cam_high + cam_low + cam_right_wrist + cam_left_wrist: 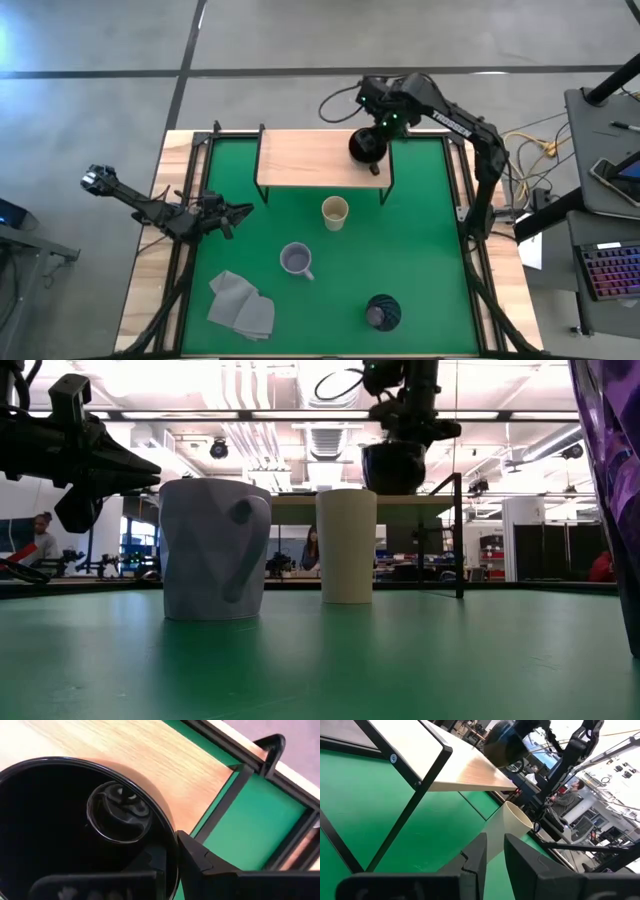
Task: Stack small to large cups/mugs on shelf
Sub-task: Put the black mug on the shelf
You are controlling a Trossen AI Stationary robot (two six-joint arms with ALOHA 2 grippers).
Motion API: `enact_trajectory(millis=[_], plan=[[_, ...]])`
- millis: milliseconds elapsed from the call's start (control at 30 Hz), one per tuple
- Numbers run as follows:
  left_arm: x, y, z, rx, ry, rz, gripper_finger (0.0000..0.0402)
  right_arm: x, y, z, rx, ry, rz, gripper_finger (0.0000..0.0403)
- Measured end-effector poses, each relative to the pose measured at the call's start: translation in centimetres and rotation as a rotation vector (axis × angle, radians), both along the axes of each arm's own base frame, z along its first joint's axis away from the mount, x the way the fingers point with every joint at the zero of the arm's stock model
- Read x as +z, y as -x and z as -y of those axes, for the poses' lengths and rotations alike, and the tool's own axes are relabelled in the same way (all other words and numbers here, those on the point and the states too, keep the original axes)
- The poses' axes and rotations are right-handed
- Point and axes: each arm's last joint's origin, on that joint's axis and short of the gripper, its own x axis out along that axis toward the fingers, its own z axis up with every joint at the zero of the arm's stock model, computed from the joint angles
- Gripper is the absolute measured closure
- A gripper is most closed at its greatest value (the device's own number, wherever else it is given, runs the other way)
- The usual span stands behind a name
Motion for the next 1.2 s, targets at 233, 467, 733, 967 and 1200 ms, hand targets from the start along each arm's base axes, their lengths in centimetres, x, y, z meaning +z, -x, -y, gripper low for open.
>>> enact_trajectory(millis=[233, 467, 733, 967, 1200], plan=[[0.0, 0.0, 0.0, 0.0, 0.001, 0.001, 0.0349, 0.1, 1.0, 0.0, -0.131, -0.064, 0.034, 0.0385], [0.0, 0.0, 0.0, 0.0, 0.001, 0.002, 0.0349, -1.3, 1.0, 0.1, -0.182, -0.091, -0.011, 0.0377], [0.0, 0.0, 0.0, 0.0, 0.001, 0.001, 0.0349, -1.8, 1.2, 0.2, -0.2, -0.073, -0.039, 0.0361], [0.0, 0.0, 0.0, 0.0, 0.001, 0.001, 0.0349, -2.7, 1.3, 0.3, -0.213, -0.067, -0.078, 0.0326], [0.0, 0.0, 0.0, 0.0, 0.001, 0.001, 0.0349, -0.9, 1.5, 0.2, -0.209, -0.04, -0.02, 0.0288]])
